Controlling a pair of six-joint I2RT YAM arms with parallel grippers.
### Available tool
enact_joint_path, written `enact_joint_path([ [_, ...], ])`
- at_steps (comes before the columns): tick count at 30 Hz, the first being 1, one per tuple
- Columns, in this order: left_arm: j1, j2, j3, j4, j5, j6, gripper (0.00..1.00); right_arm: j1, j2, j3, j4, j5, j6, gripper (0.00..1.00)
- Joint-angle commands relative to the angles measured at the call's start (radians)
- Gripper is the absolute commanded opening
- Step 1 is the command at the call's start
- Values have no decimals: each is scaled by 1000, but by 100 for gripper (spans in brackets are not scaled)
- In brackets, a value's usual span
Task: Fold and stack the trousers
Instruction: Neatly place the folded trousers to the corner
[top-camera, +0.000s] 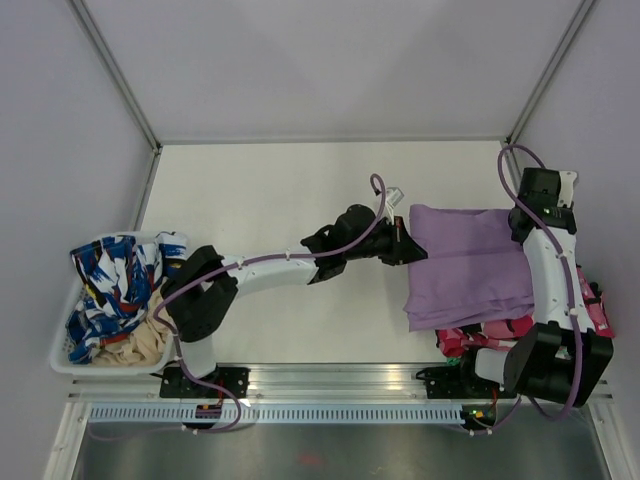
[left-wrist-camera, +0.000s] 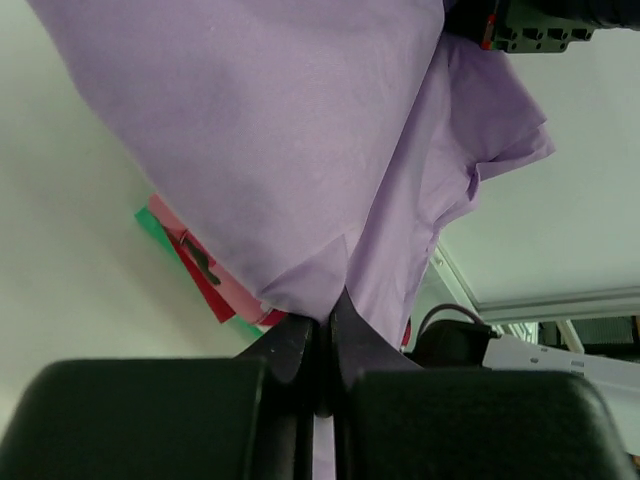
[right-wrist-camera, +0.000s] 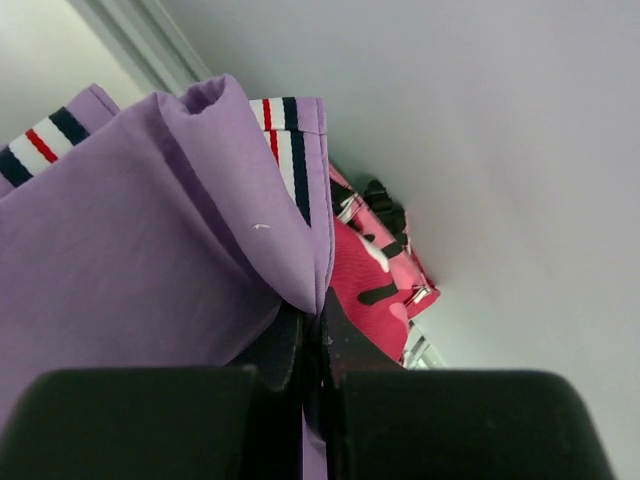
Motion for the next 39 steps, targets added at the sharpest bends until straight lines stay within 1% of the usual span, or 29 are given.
enact_joint_path([
  [1,31,40,24,-44,-7,-36,2,-135,52,100,196,356,-112,0],
  [3,27,60,38,-58,-8,-39,2,-187,78,109,197,362,-96,0],
  [4,25,80,54,-62,-5,-40,2,-246,86,109,191,351,-86,0],
  [7,22,129,94,-92,21,-51,2,-325,89,69,218,386,-109,0],
  [8,22,140,104,-107,28,-56,2,-337,77,46,275,391,-158,0],
  [9,22,146,110,-115,30,-59,2,-348,66,37,319,383,-158,0],
  [10,22,152,116,-115,31,-65,2,-365,54,34,364,374,-231,0],
  [11,22,161,119,-116,36,-68,2,-373,51,69,407,362,-255,0],
  [13,21,170,133,-127,63,-86,2,-385,90,127,412,366,-279,0],
  [15,21,175,133,-130,97,-112,2,-385,118,219,369,341,-246,0],
  [16,21,170,122,-122,137,-141,2,-385,133,236,358,340,-217,0],
  [17,19,163,118,-118,153,-152,2,-385,136,247,351,340,-226,0],
  [20,16,132,117,-115,163,-137,2,-374,113,194,422,368,-325,0],
  [22,15,147,143,-125,169,-126,2,-373,104,124,419,341,-327,0],
  [24,16,163,144,-67,195,-128,2,-364,84,42,418,302,-325,0],
  [26,16,170,150,6,231,-128,4,-348,52,-18,474,313,-354,0],
  [28,15,193,186,42,249,-145,10,-347,31,-72,507,337,-384,0],
  [29,11,204,205,66,249,-157,20,-347,28,-77,504,334,-378,0],
  [30,5,215,241,72,240,-177,33,-342,24,-74,492,324,-349,0],
  [31,-5,239,257,72,226,-184,62,-337,26,-66,475,318,-336,0],
  [34,-37,294,303,71,170,-244,77,-324,40,-32,462,319,-321,0],
  [35,-47,310,311,66,151,-263,80,-322,41,-14,459,321,-315,0],
  [39,-91,393,399,59,72,-364,81,-322,46,0,449,321,-283,0],
])
